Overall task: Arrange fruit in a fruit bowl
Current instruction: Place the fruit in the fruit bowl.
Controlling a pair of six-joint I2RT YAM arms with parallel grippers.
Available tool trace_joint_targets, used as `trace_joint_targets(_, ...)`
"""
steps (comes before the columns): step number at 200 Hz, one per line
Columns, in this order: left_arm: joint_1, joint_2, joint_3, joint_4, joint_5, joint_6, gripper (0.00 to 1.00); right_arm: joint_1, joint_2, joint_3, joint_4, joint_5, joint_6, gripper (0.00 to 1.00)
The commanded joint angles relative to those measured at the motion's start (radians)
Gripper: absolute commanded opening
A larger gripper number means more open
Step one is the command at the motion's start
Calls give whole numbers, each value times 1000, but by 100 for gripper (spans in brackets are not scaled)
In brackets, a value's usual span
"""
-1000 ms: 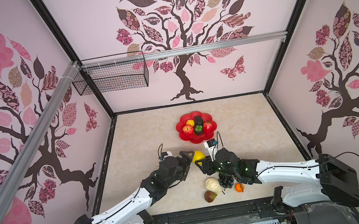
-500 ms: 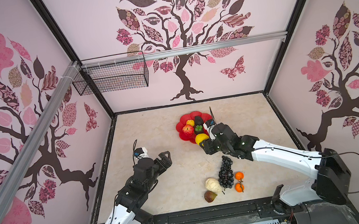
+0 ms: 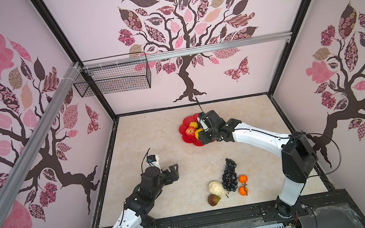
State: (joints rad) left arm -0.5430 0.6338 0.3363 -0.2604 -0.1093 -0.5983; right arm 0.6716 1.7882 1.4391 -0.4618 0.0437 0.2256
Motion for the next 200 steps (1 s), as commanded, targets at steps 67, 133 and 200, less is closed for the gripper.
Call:
trace_joint_targets(67,3,30,6,41,-23,28,97,-16,207,192,-155,-20,-39,56)
trace_joint_targets(133,3,16,10,24,-44,27,98,-17,279,262,-213,-22,-38,56)
trace_joint_targets(200,4,20,17,13,-50,25,98,-16,348,340,-263,-16,-39,56)
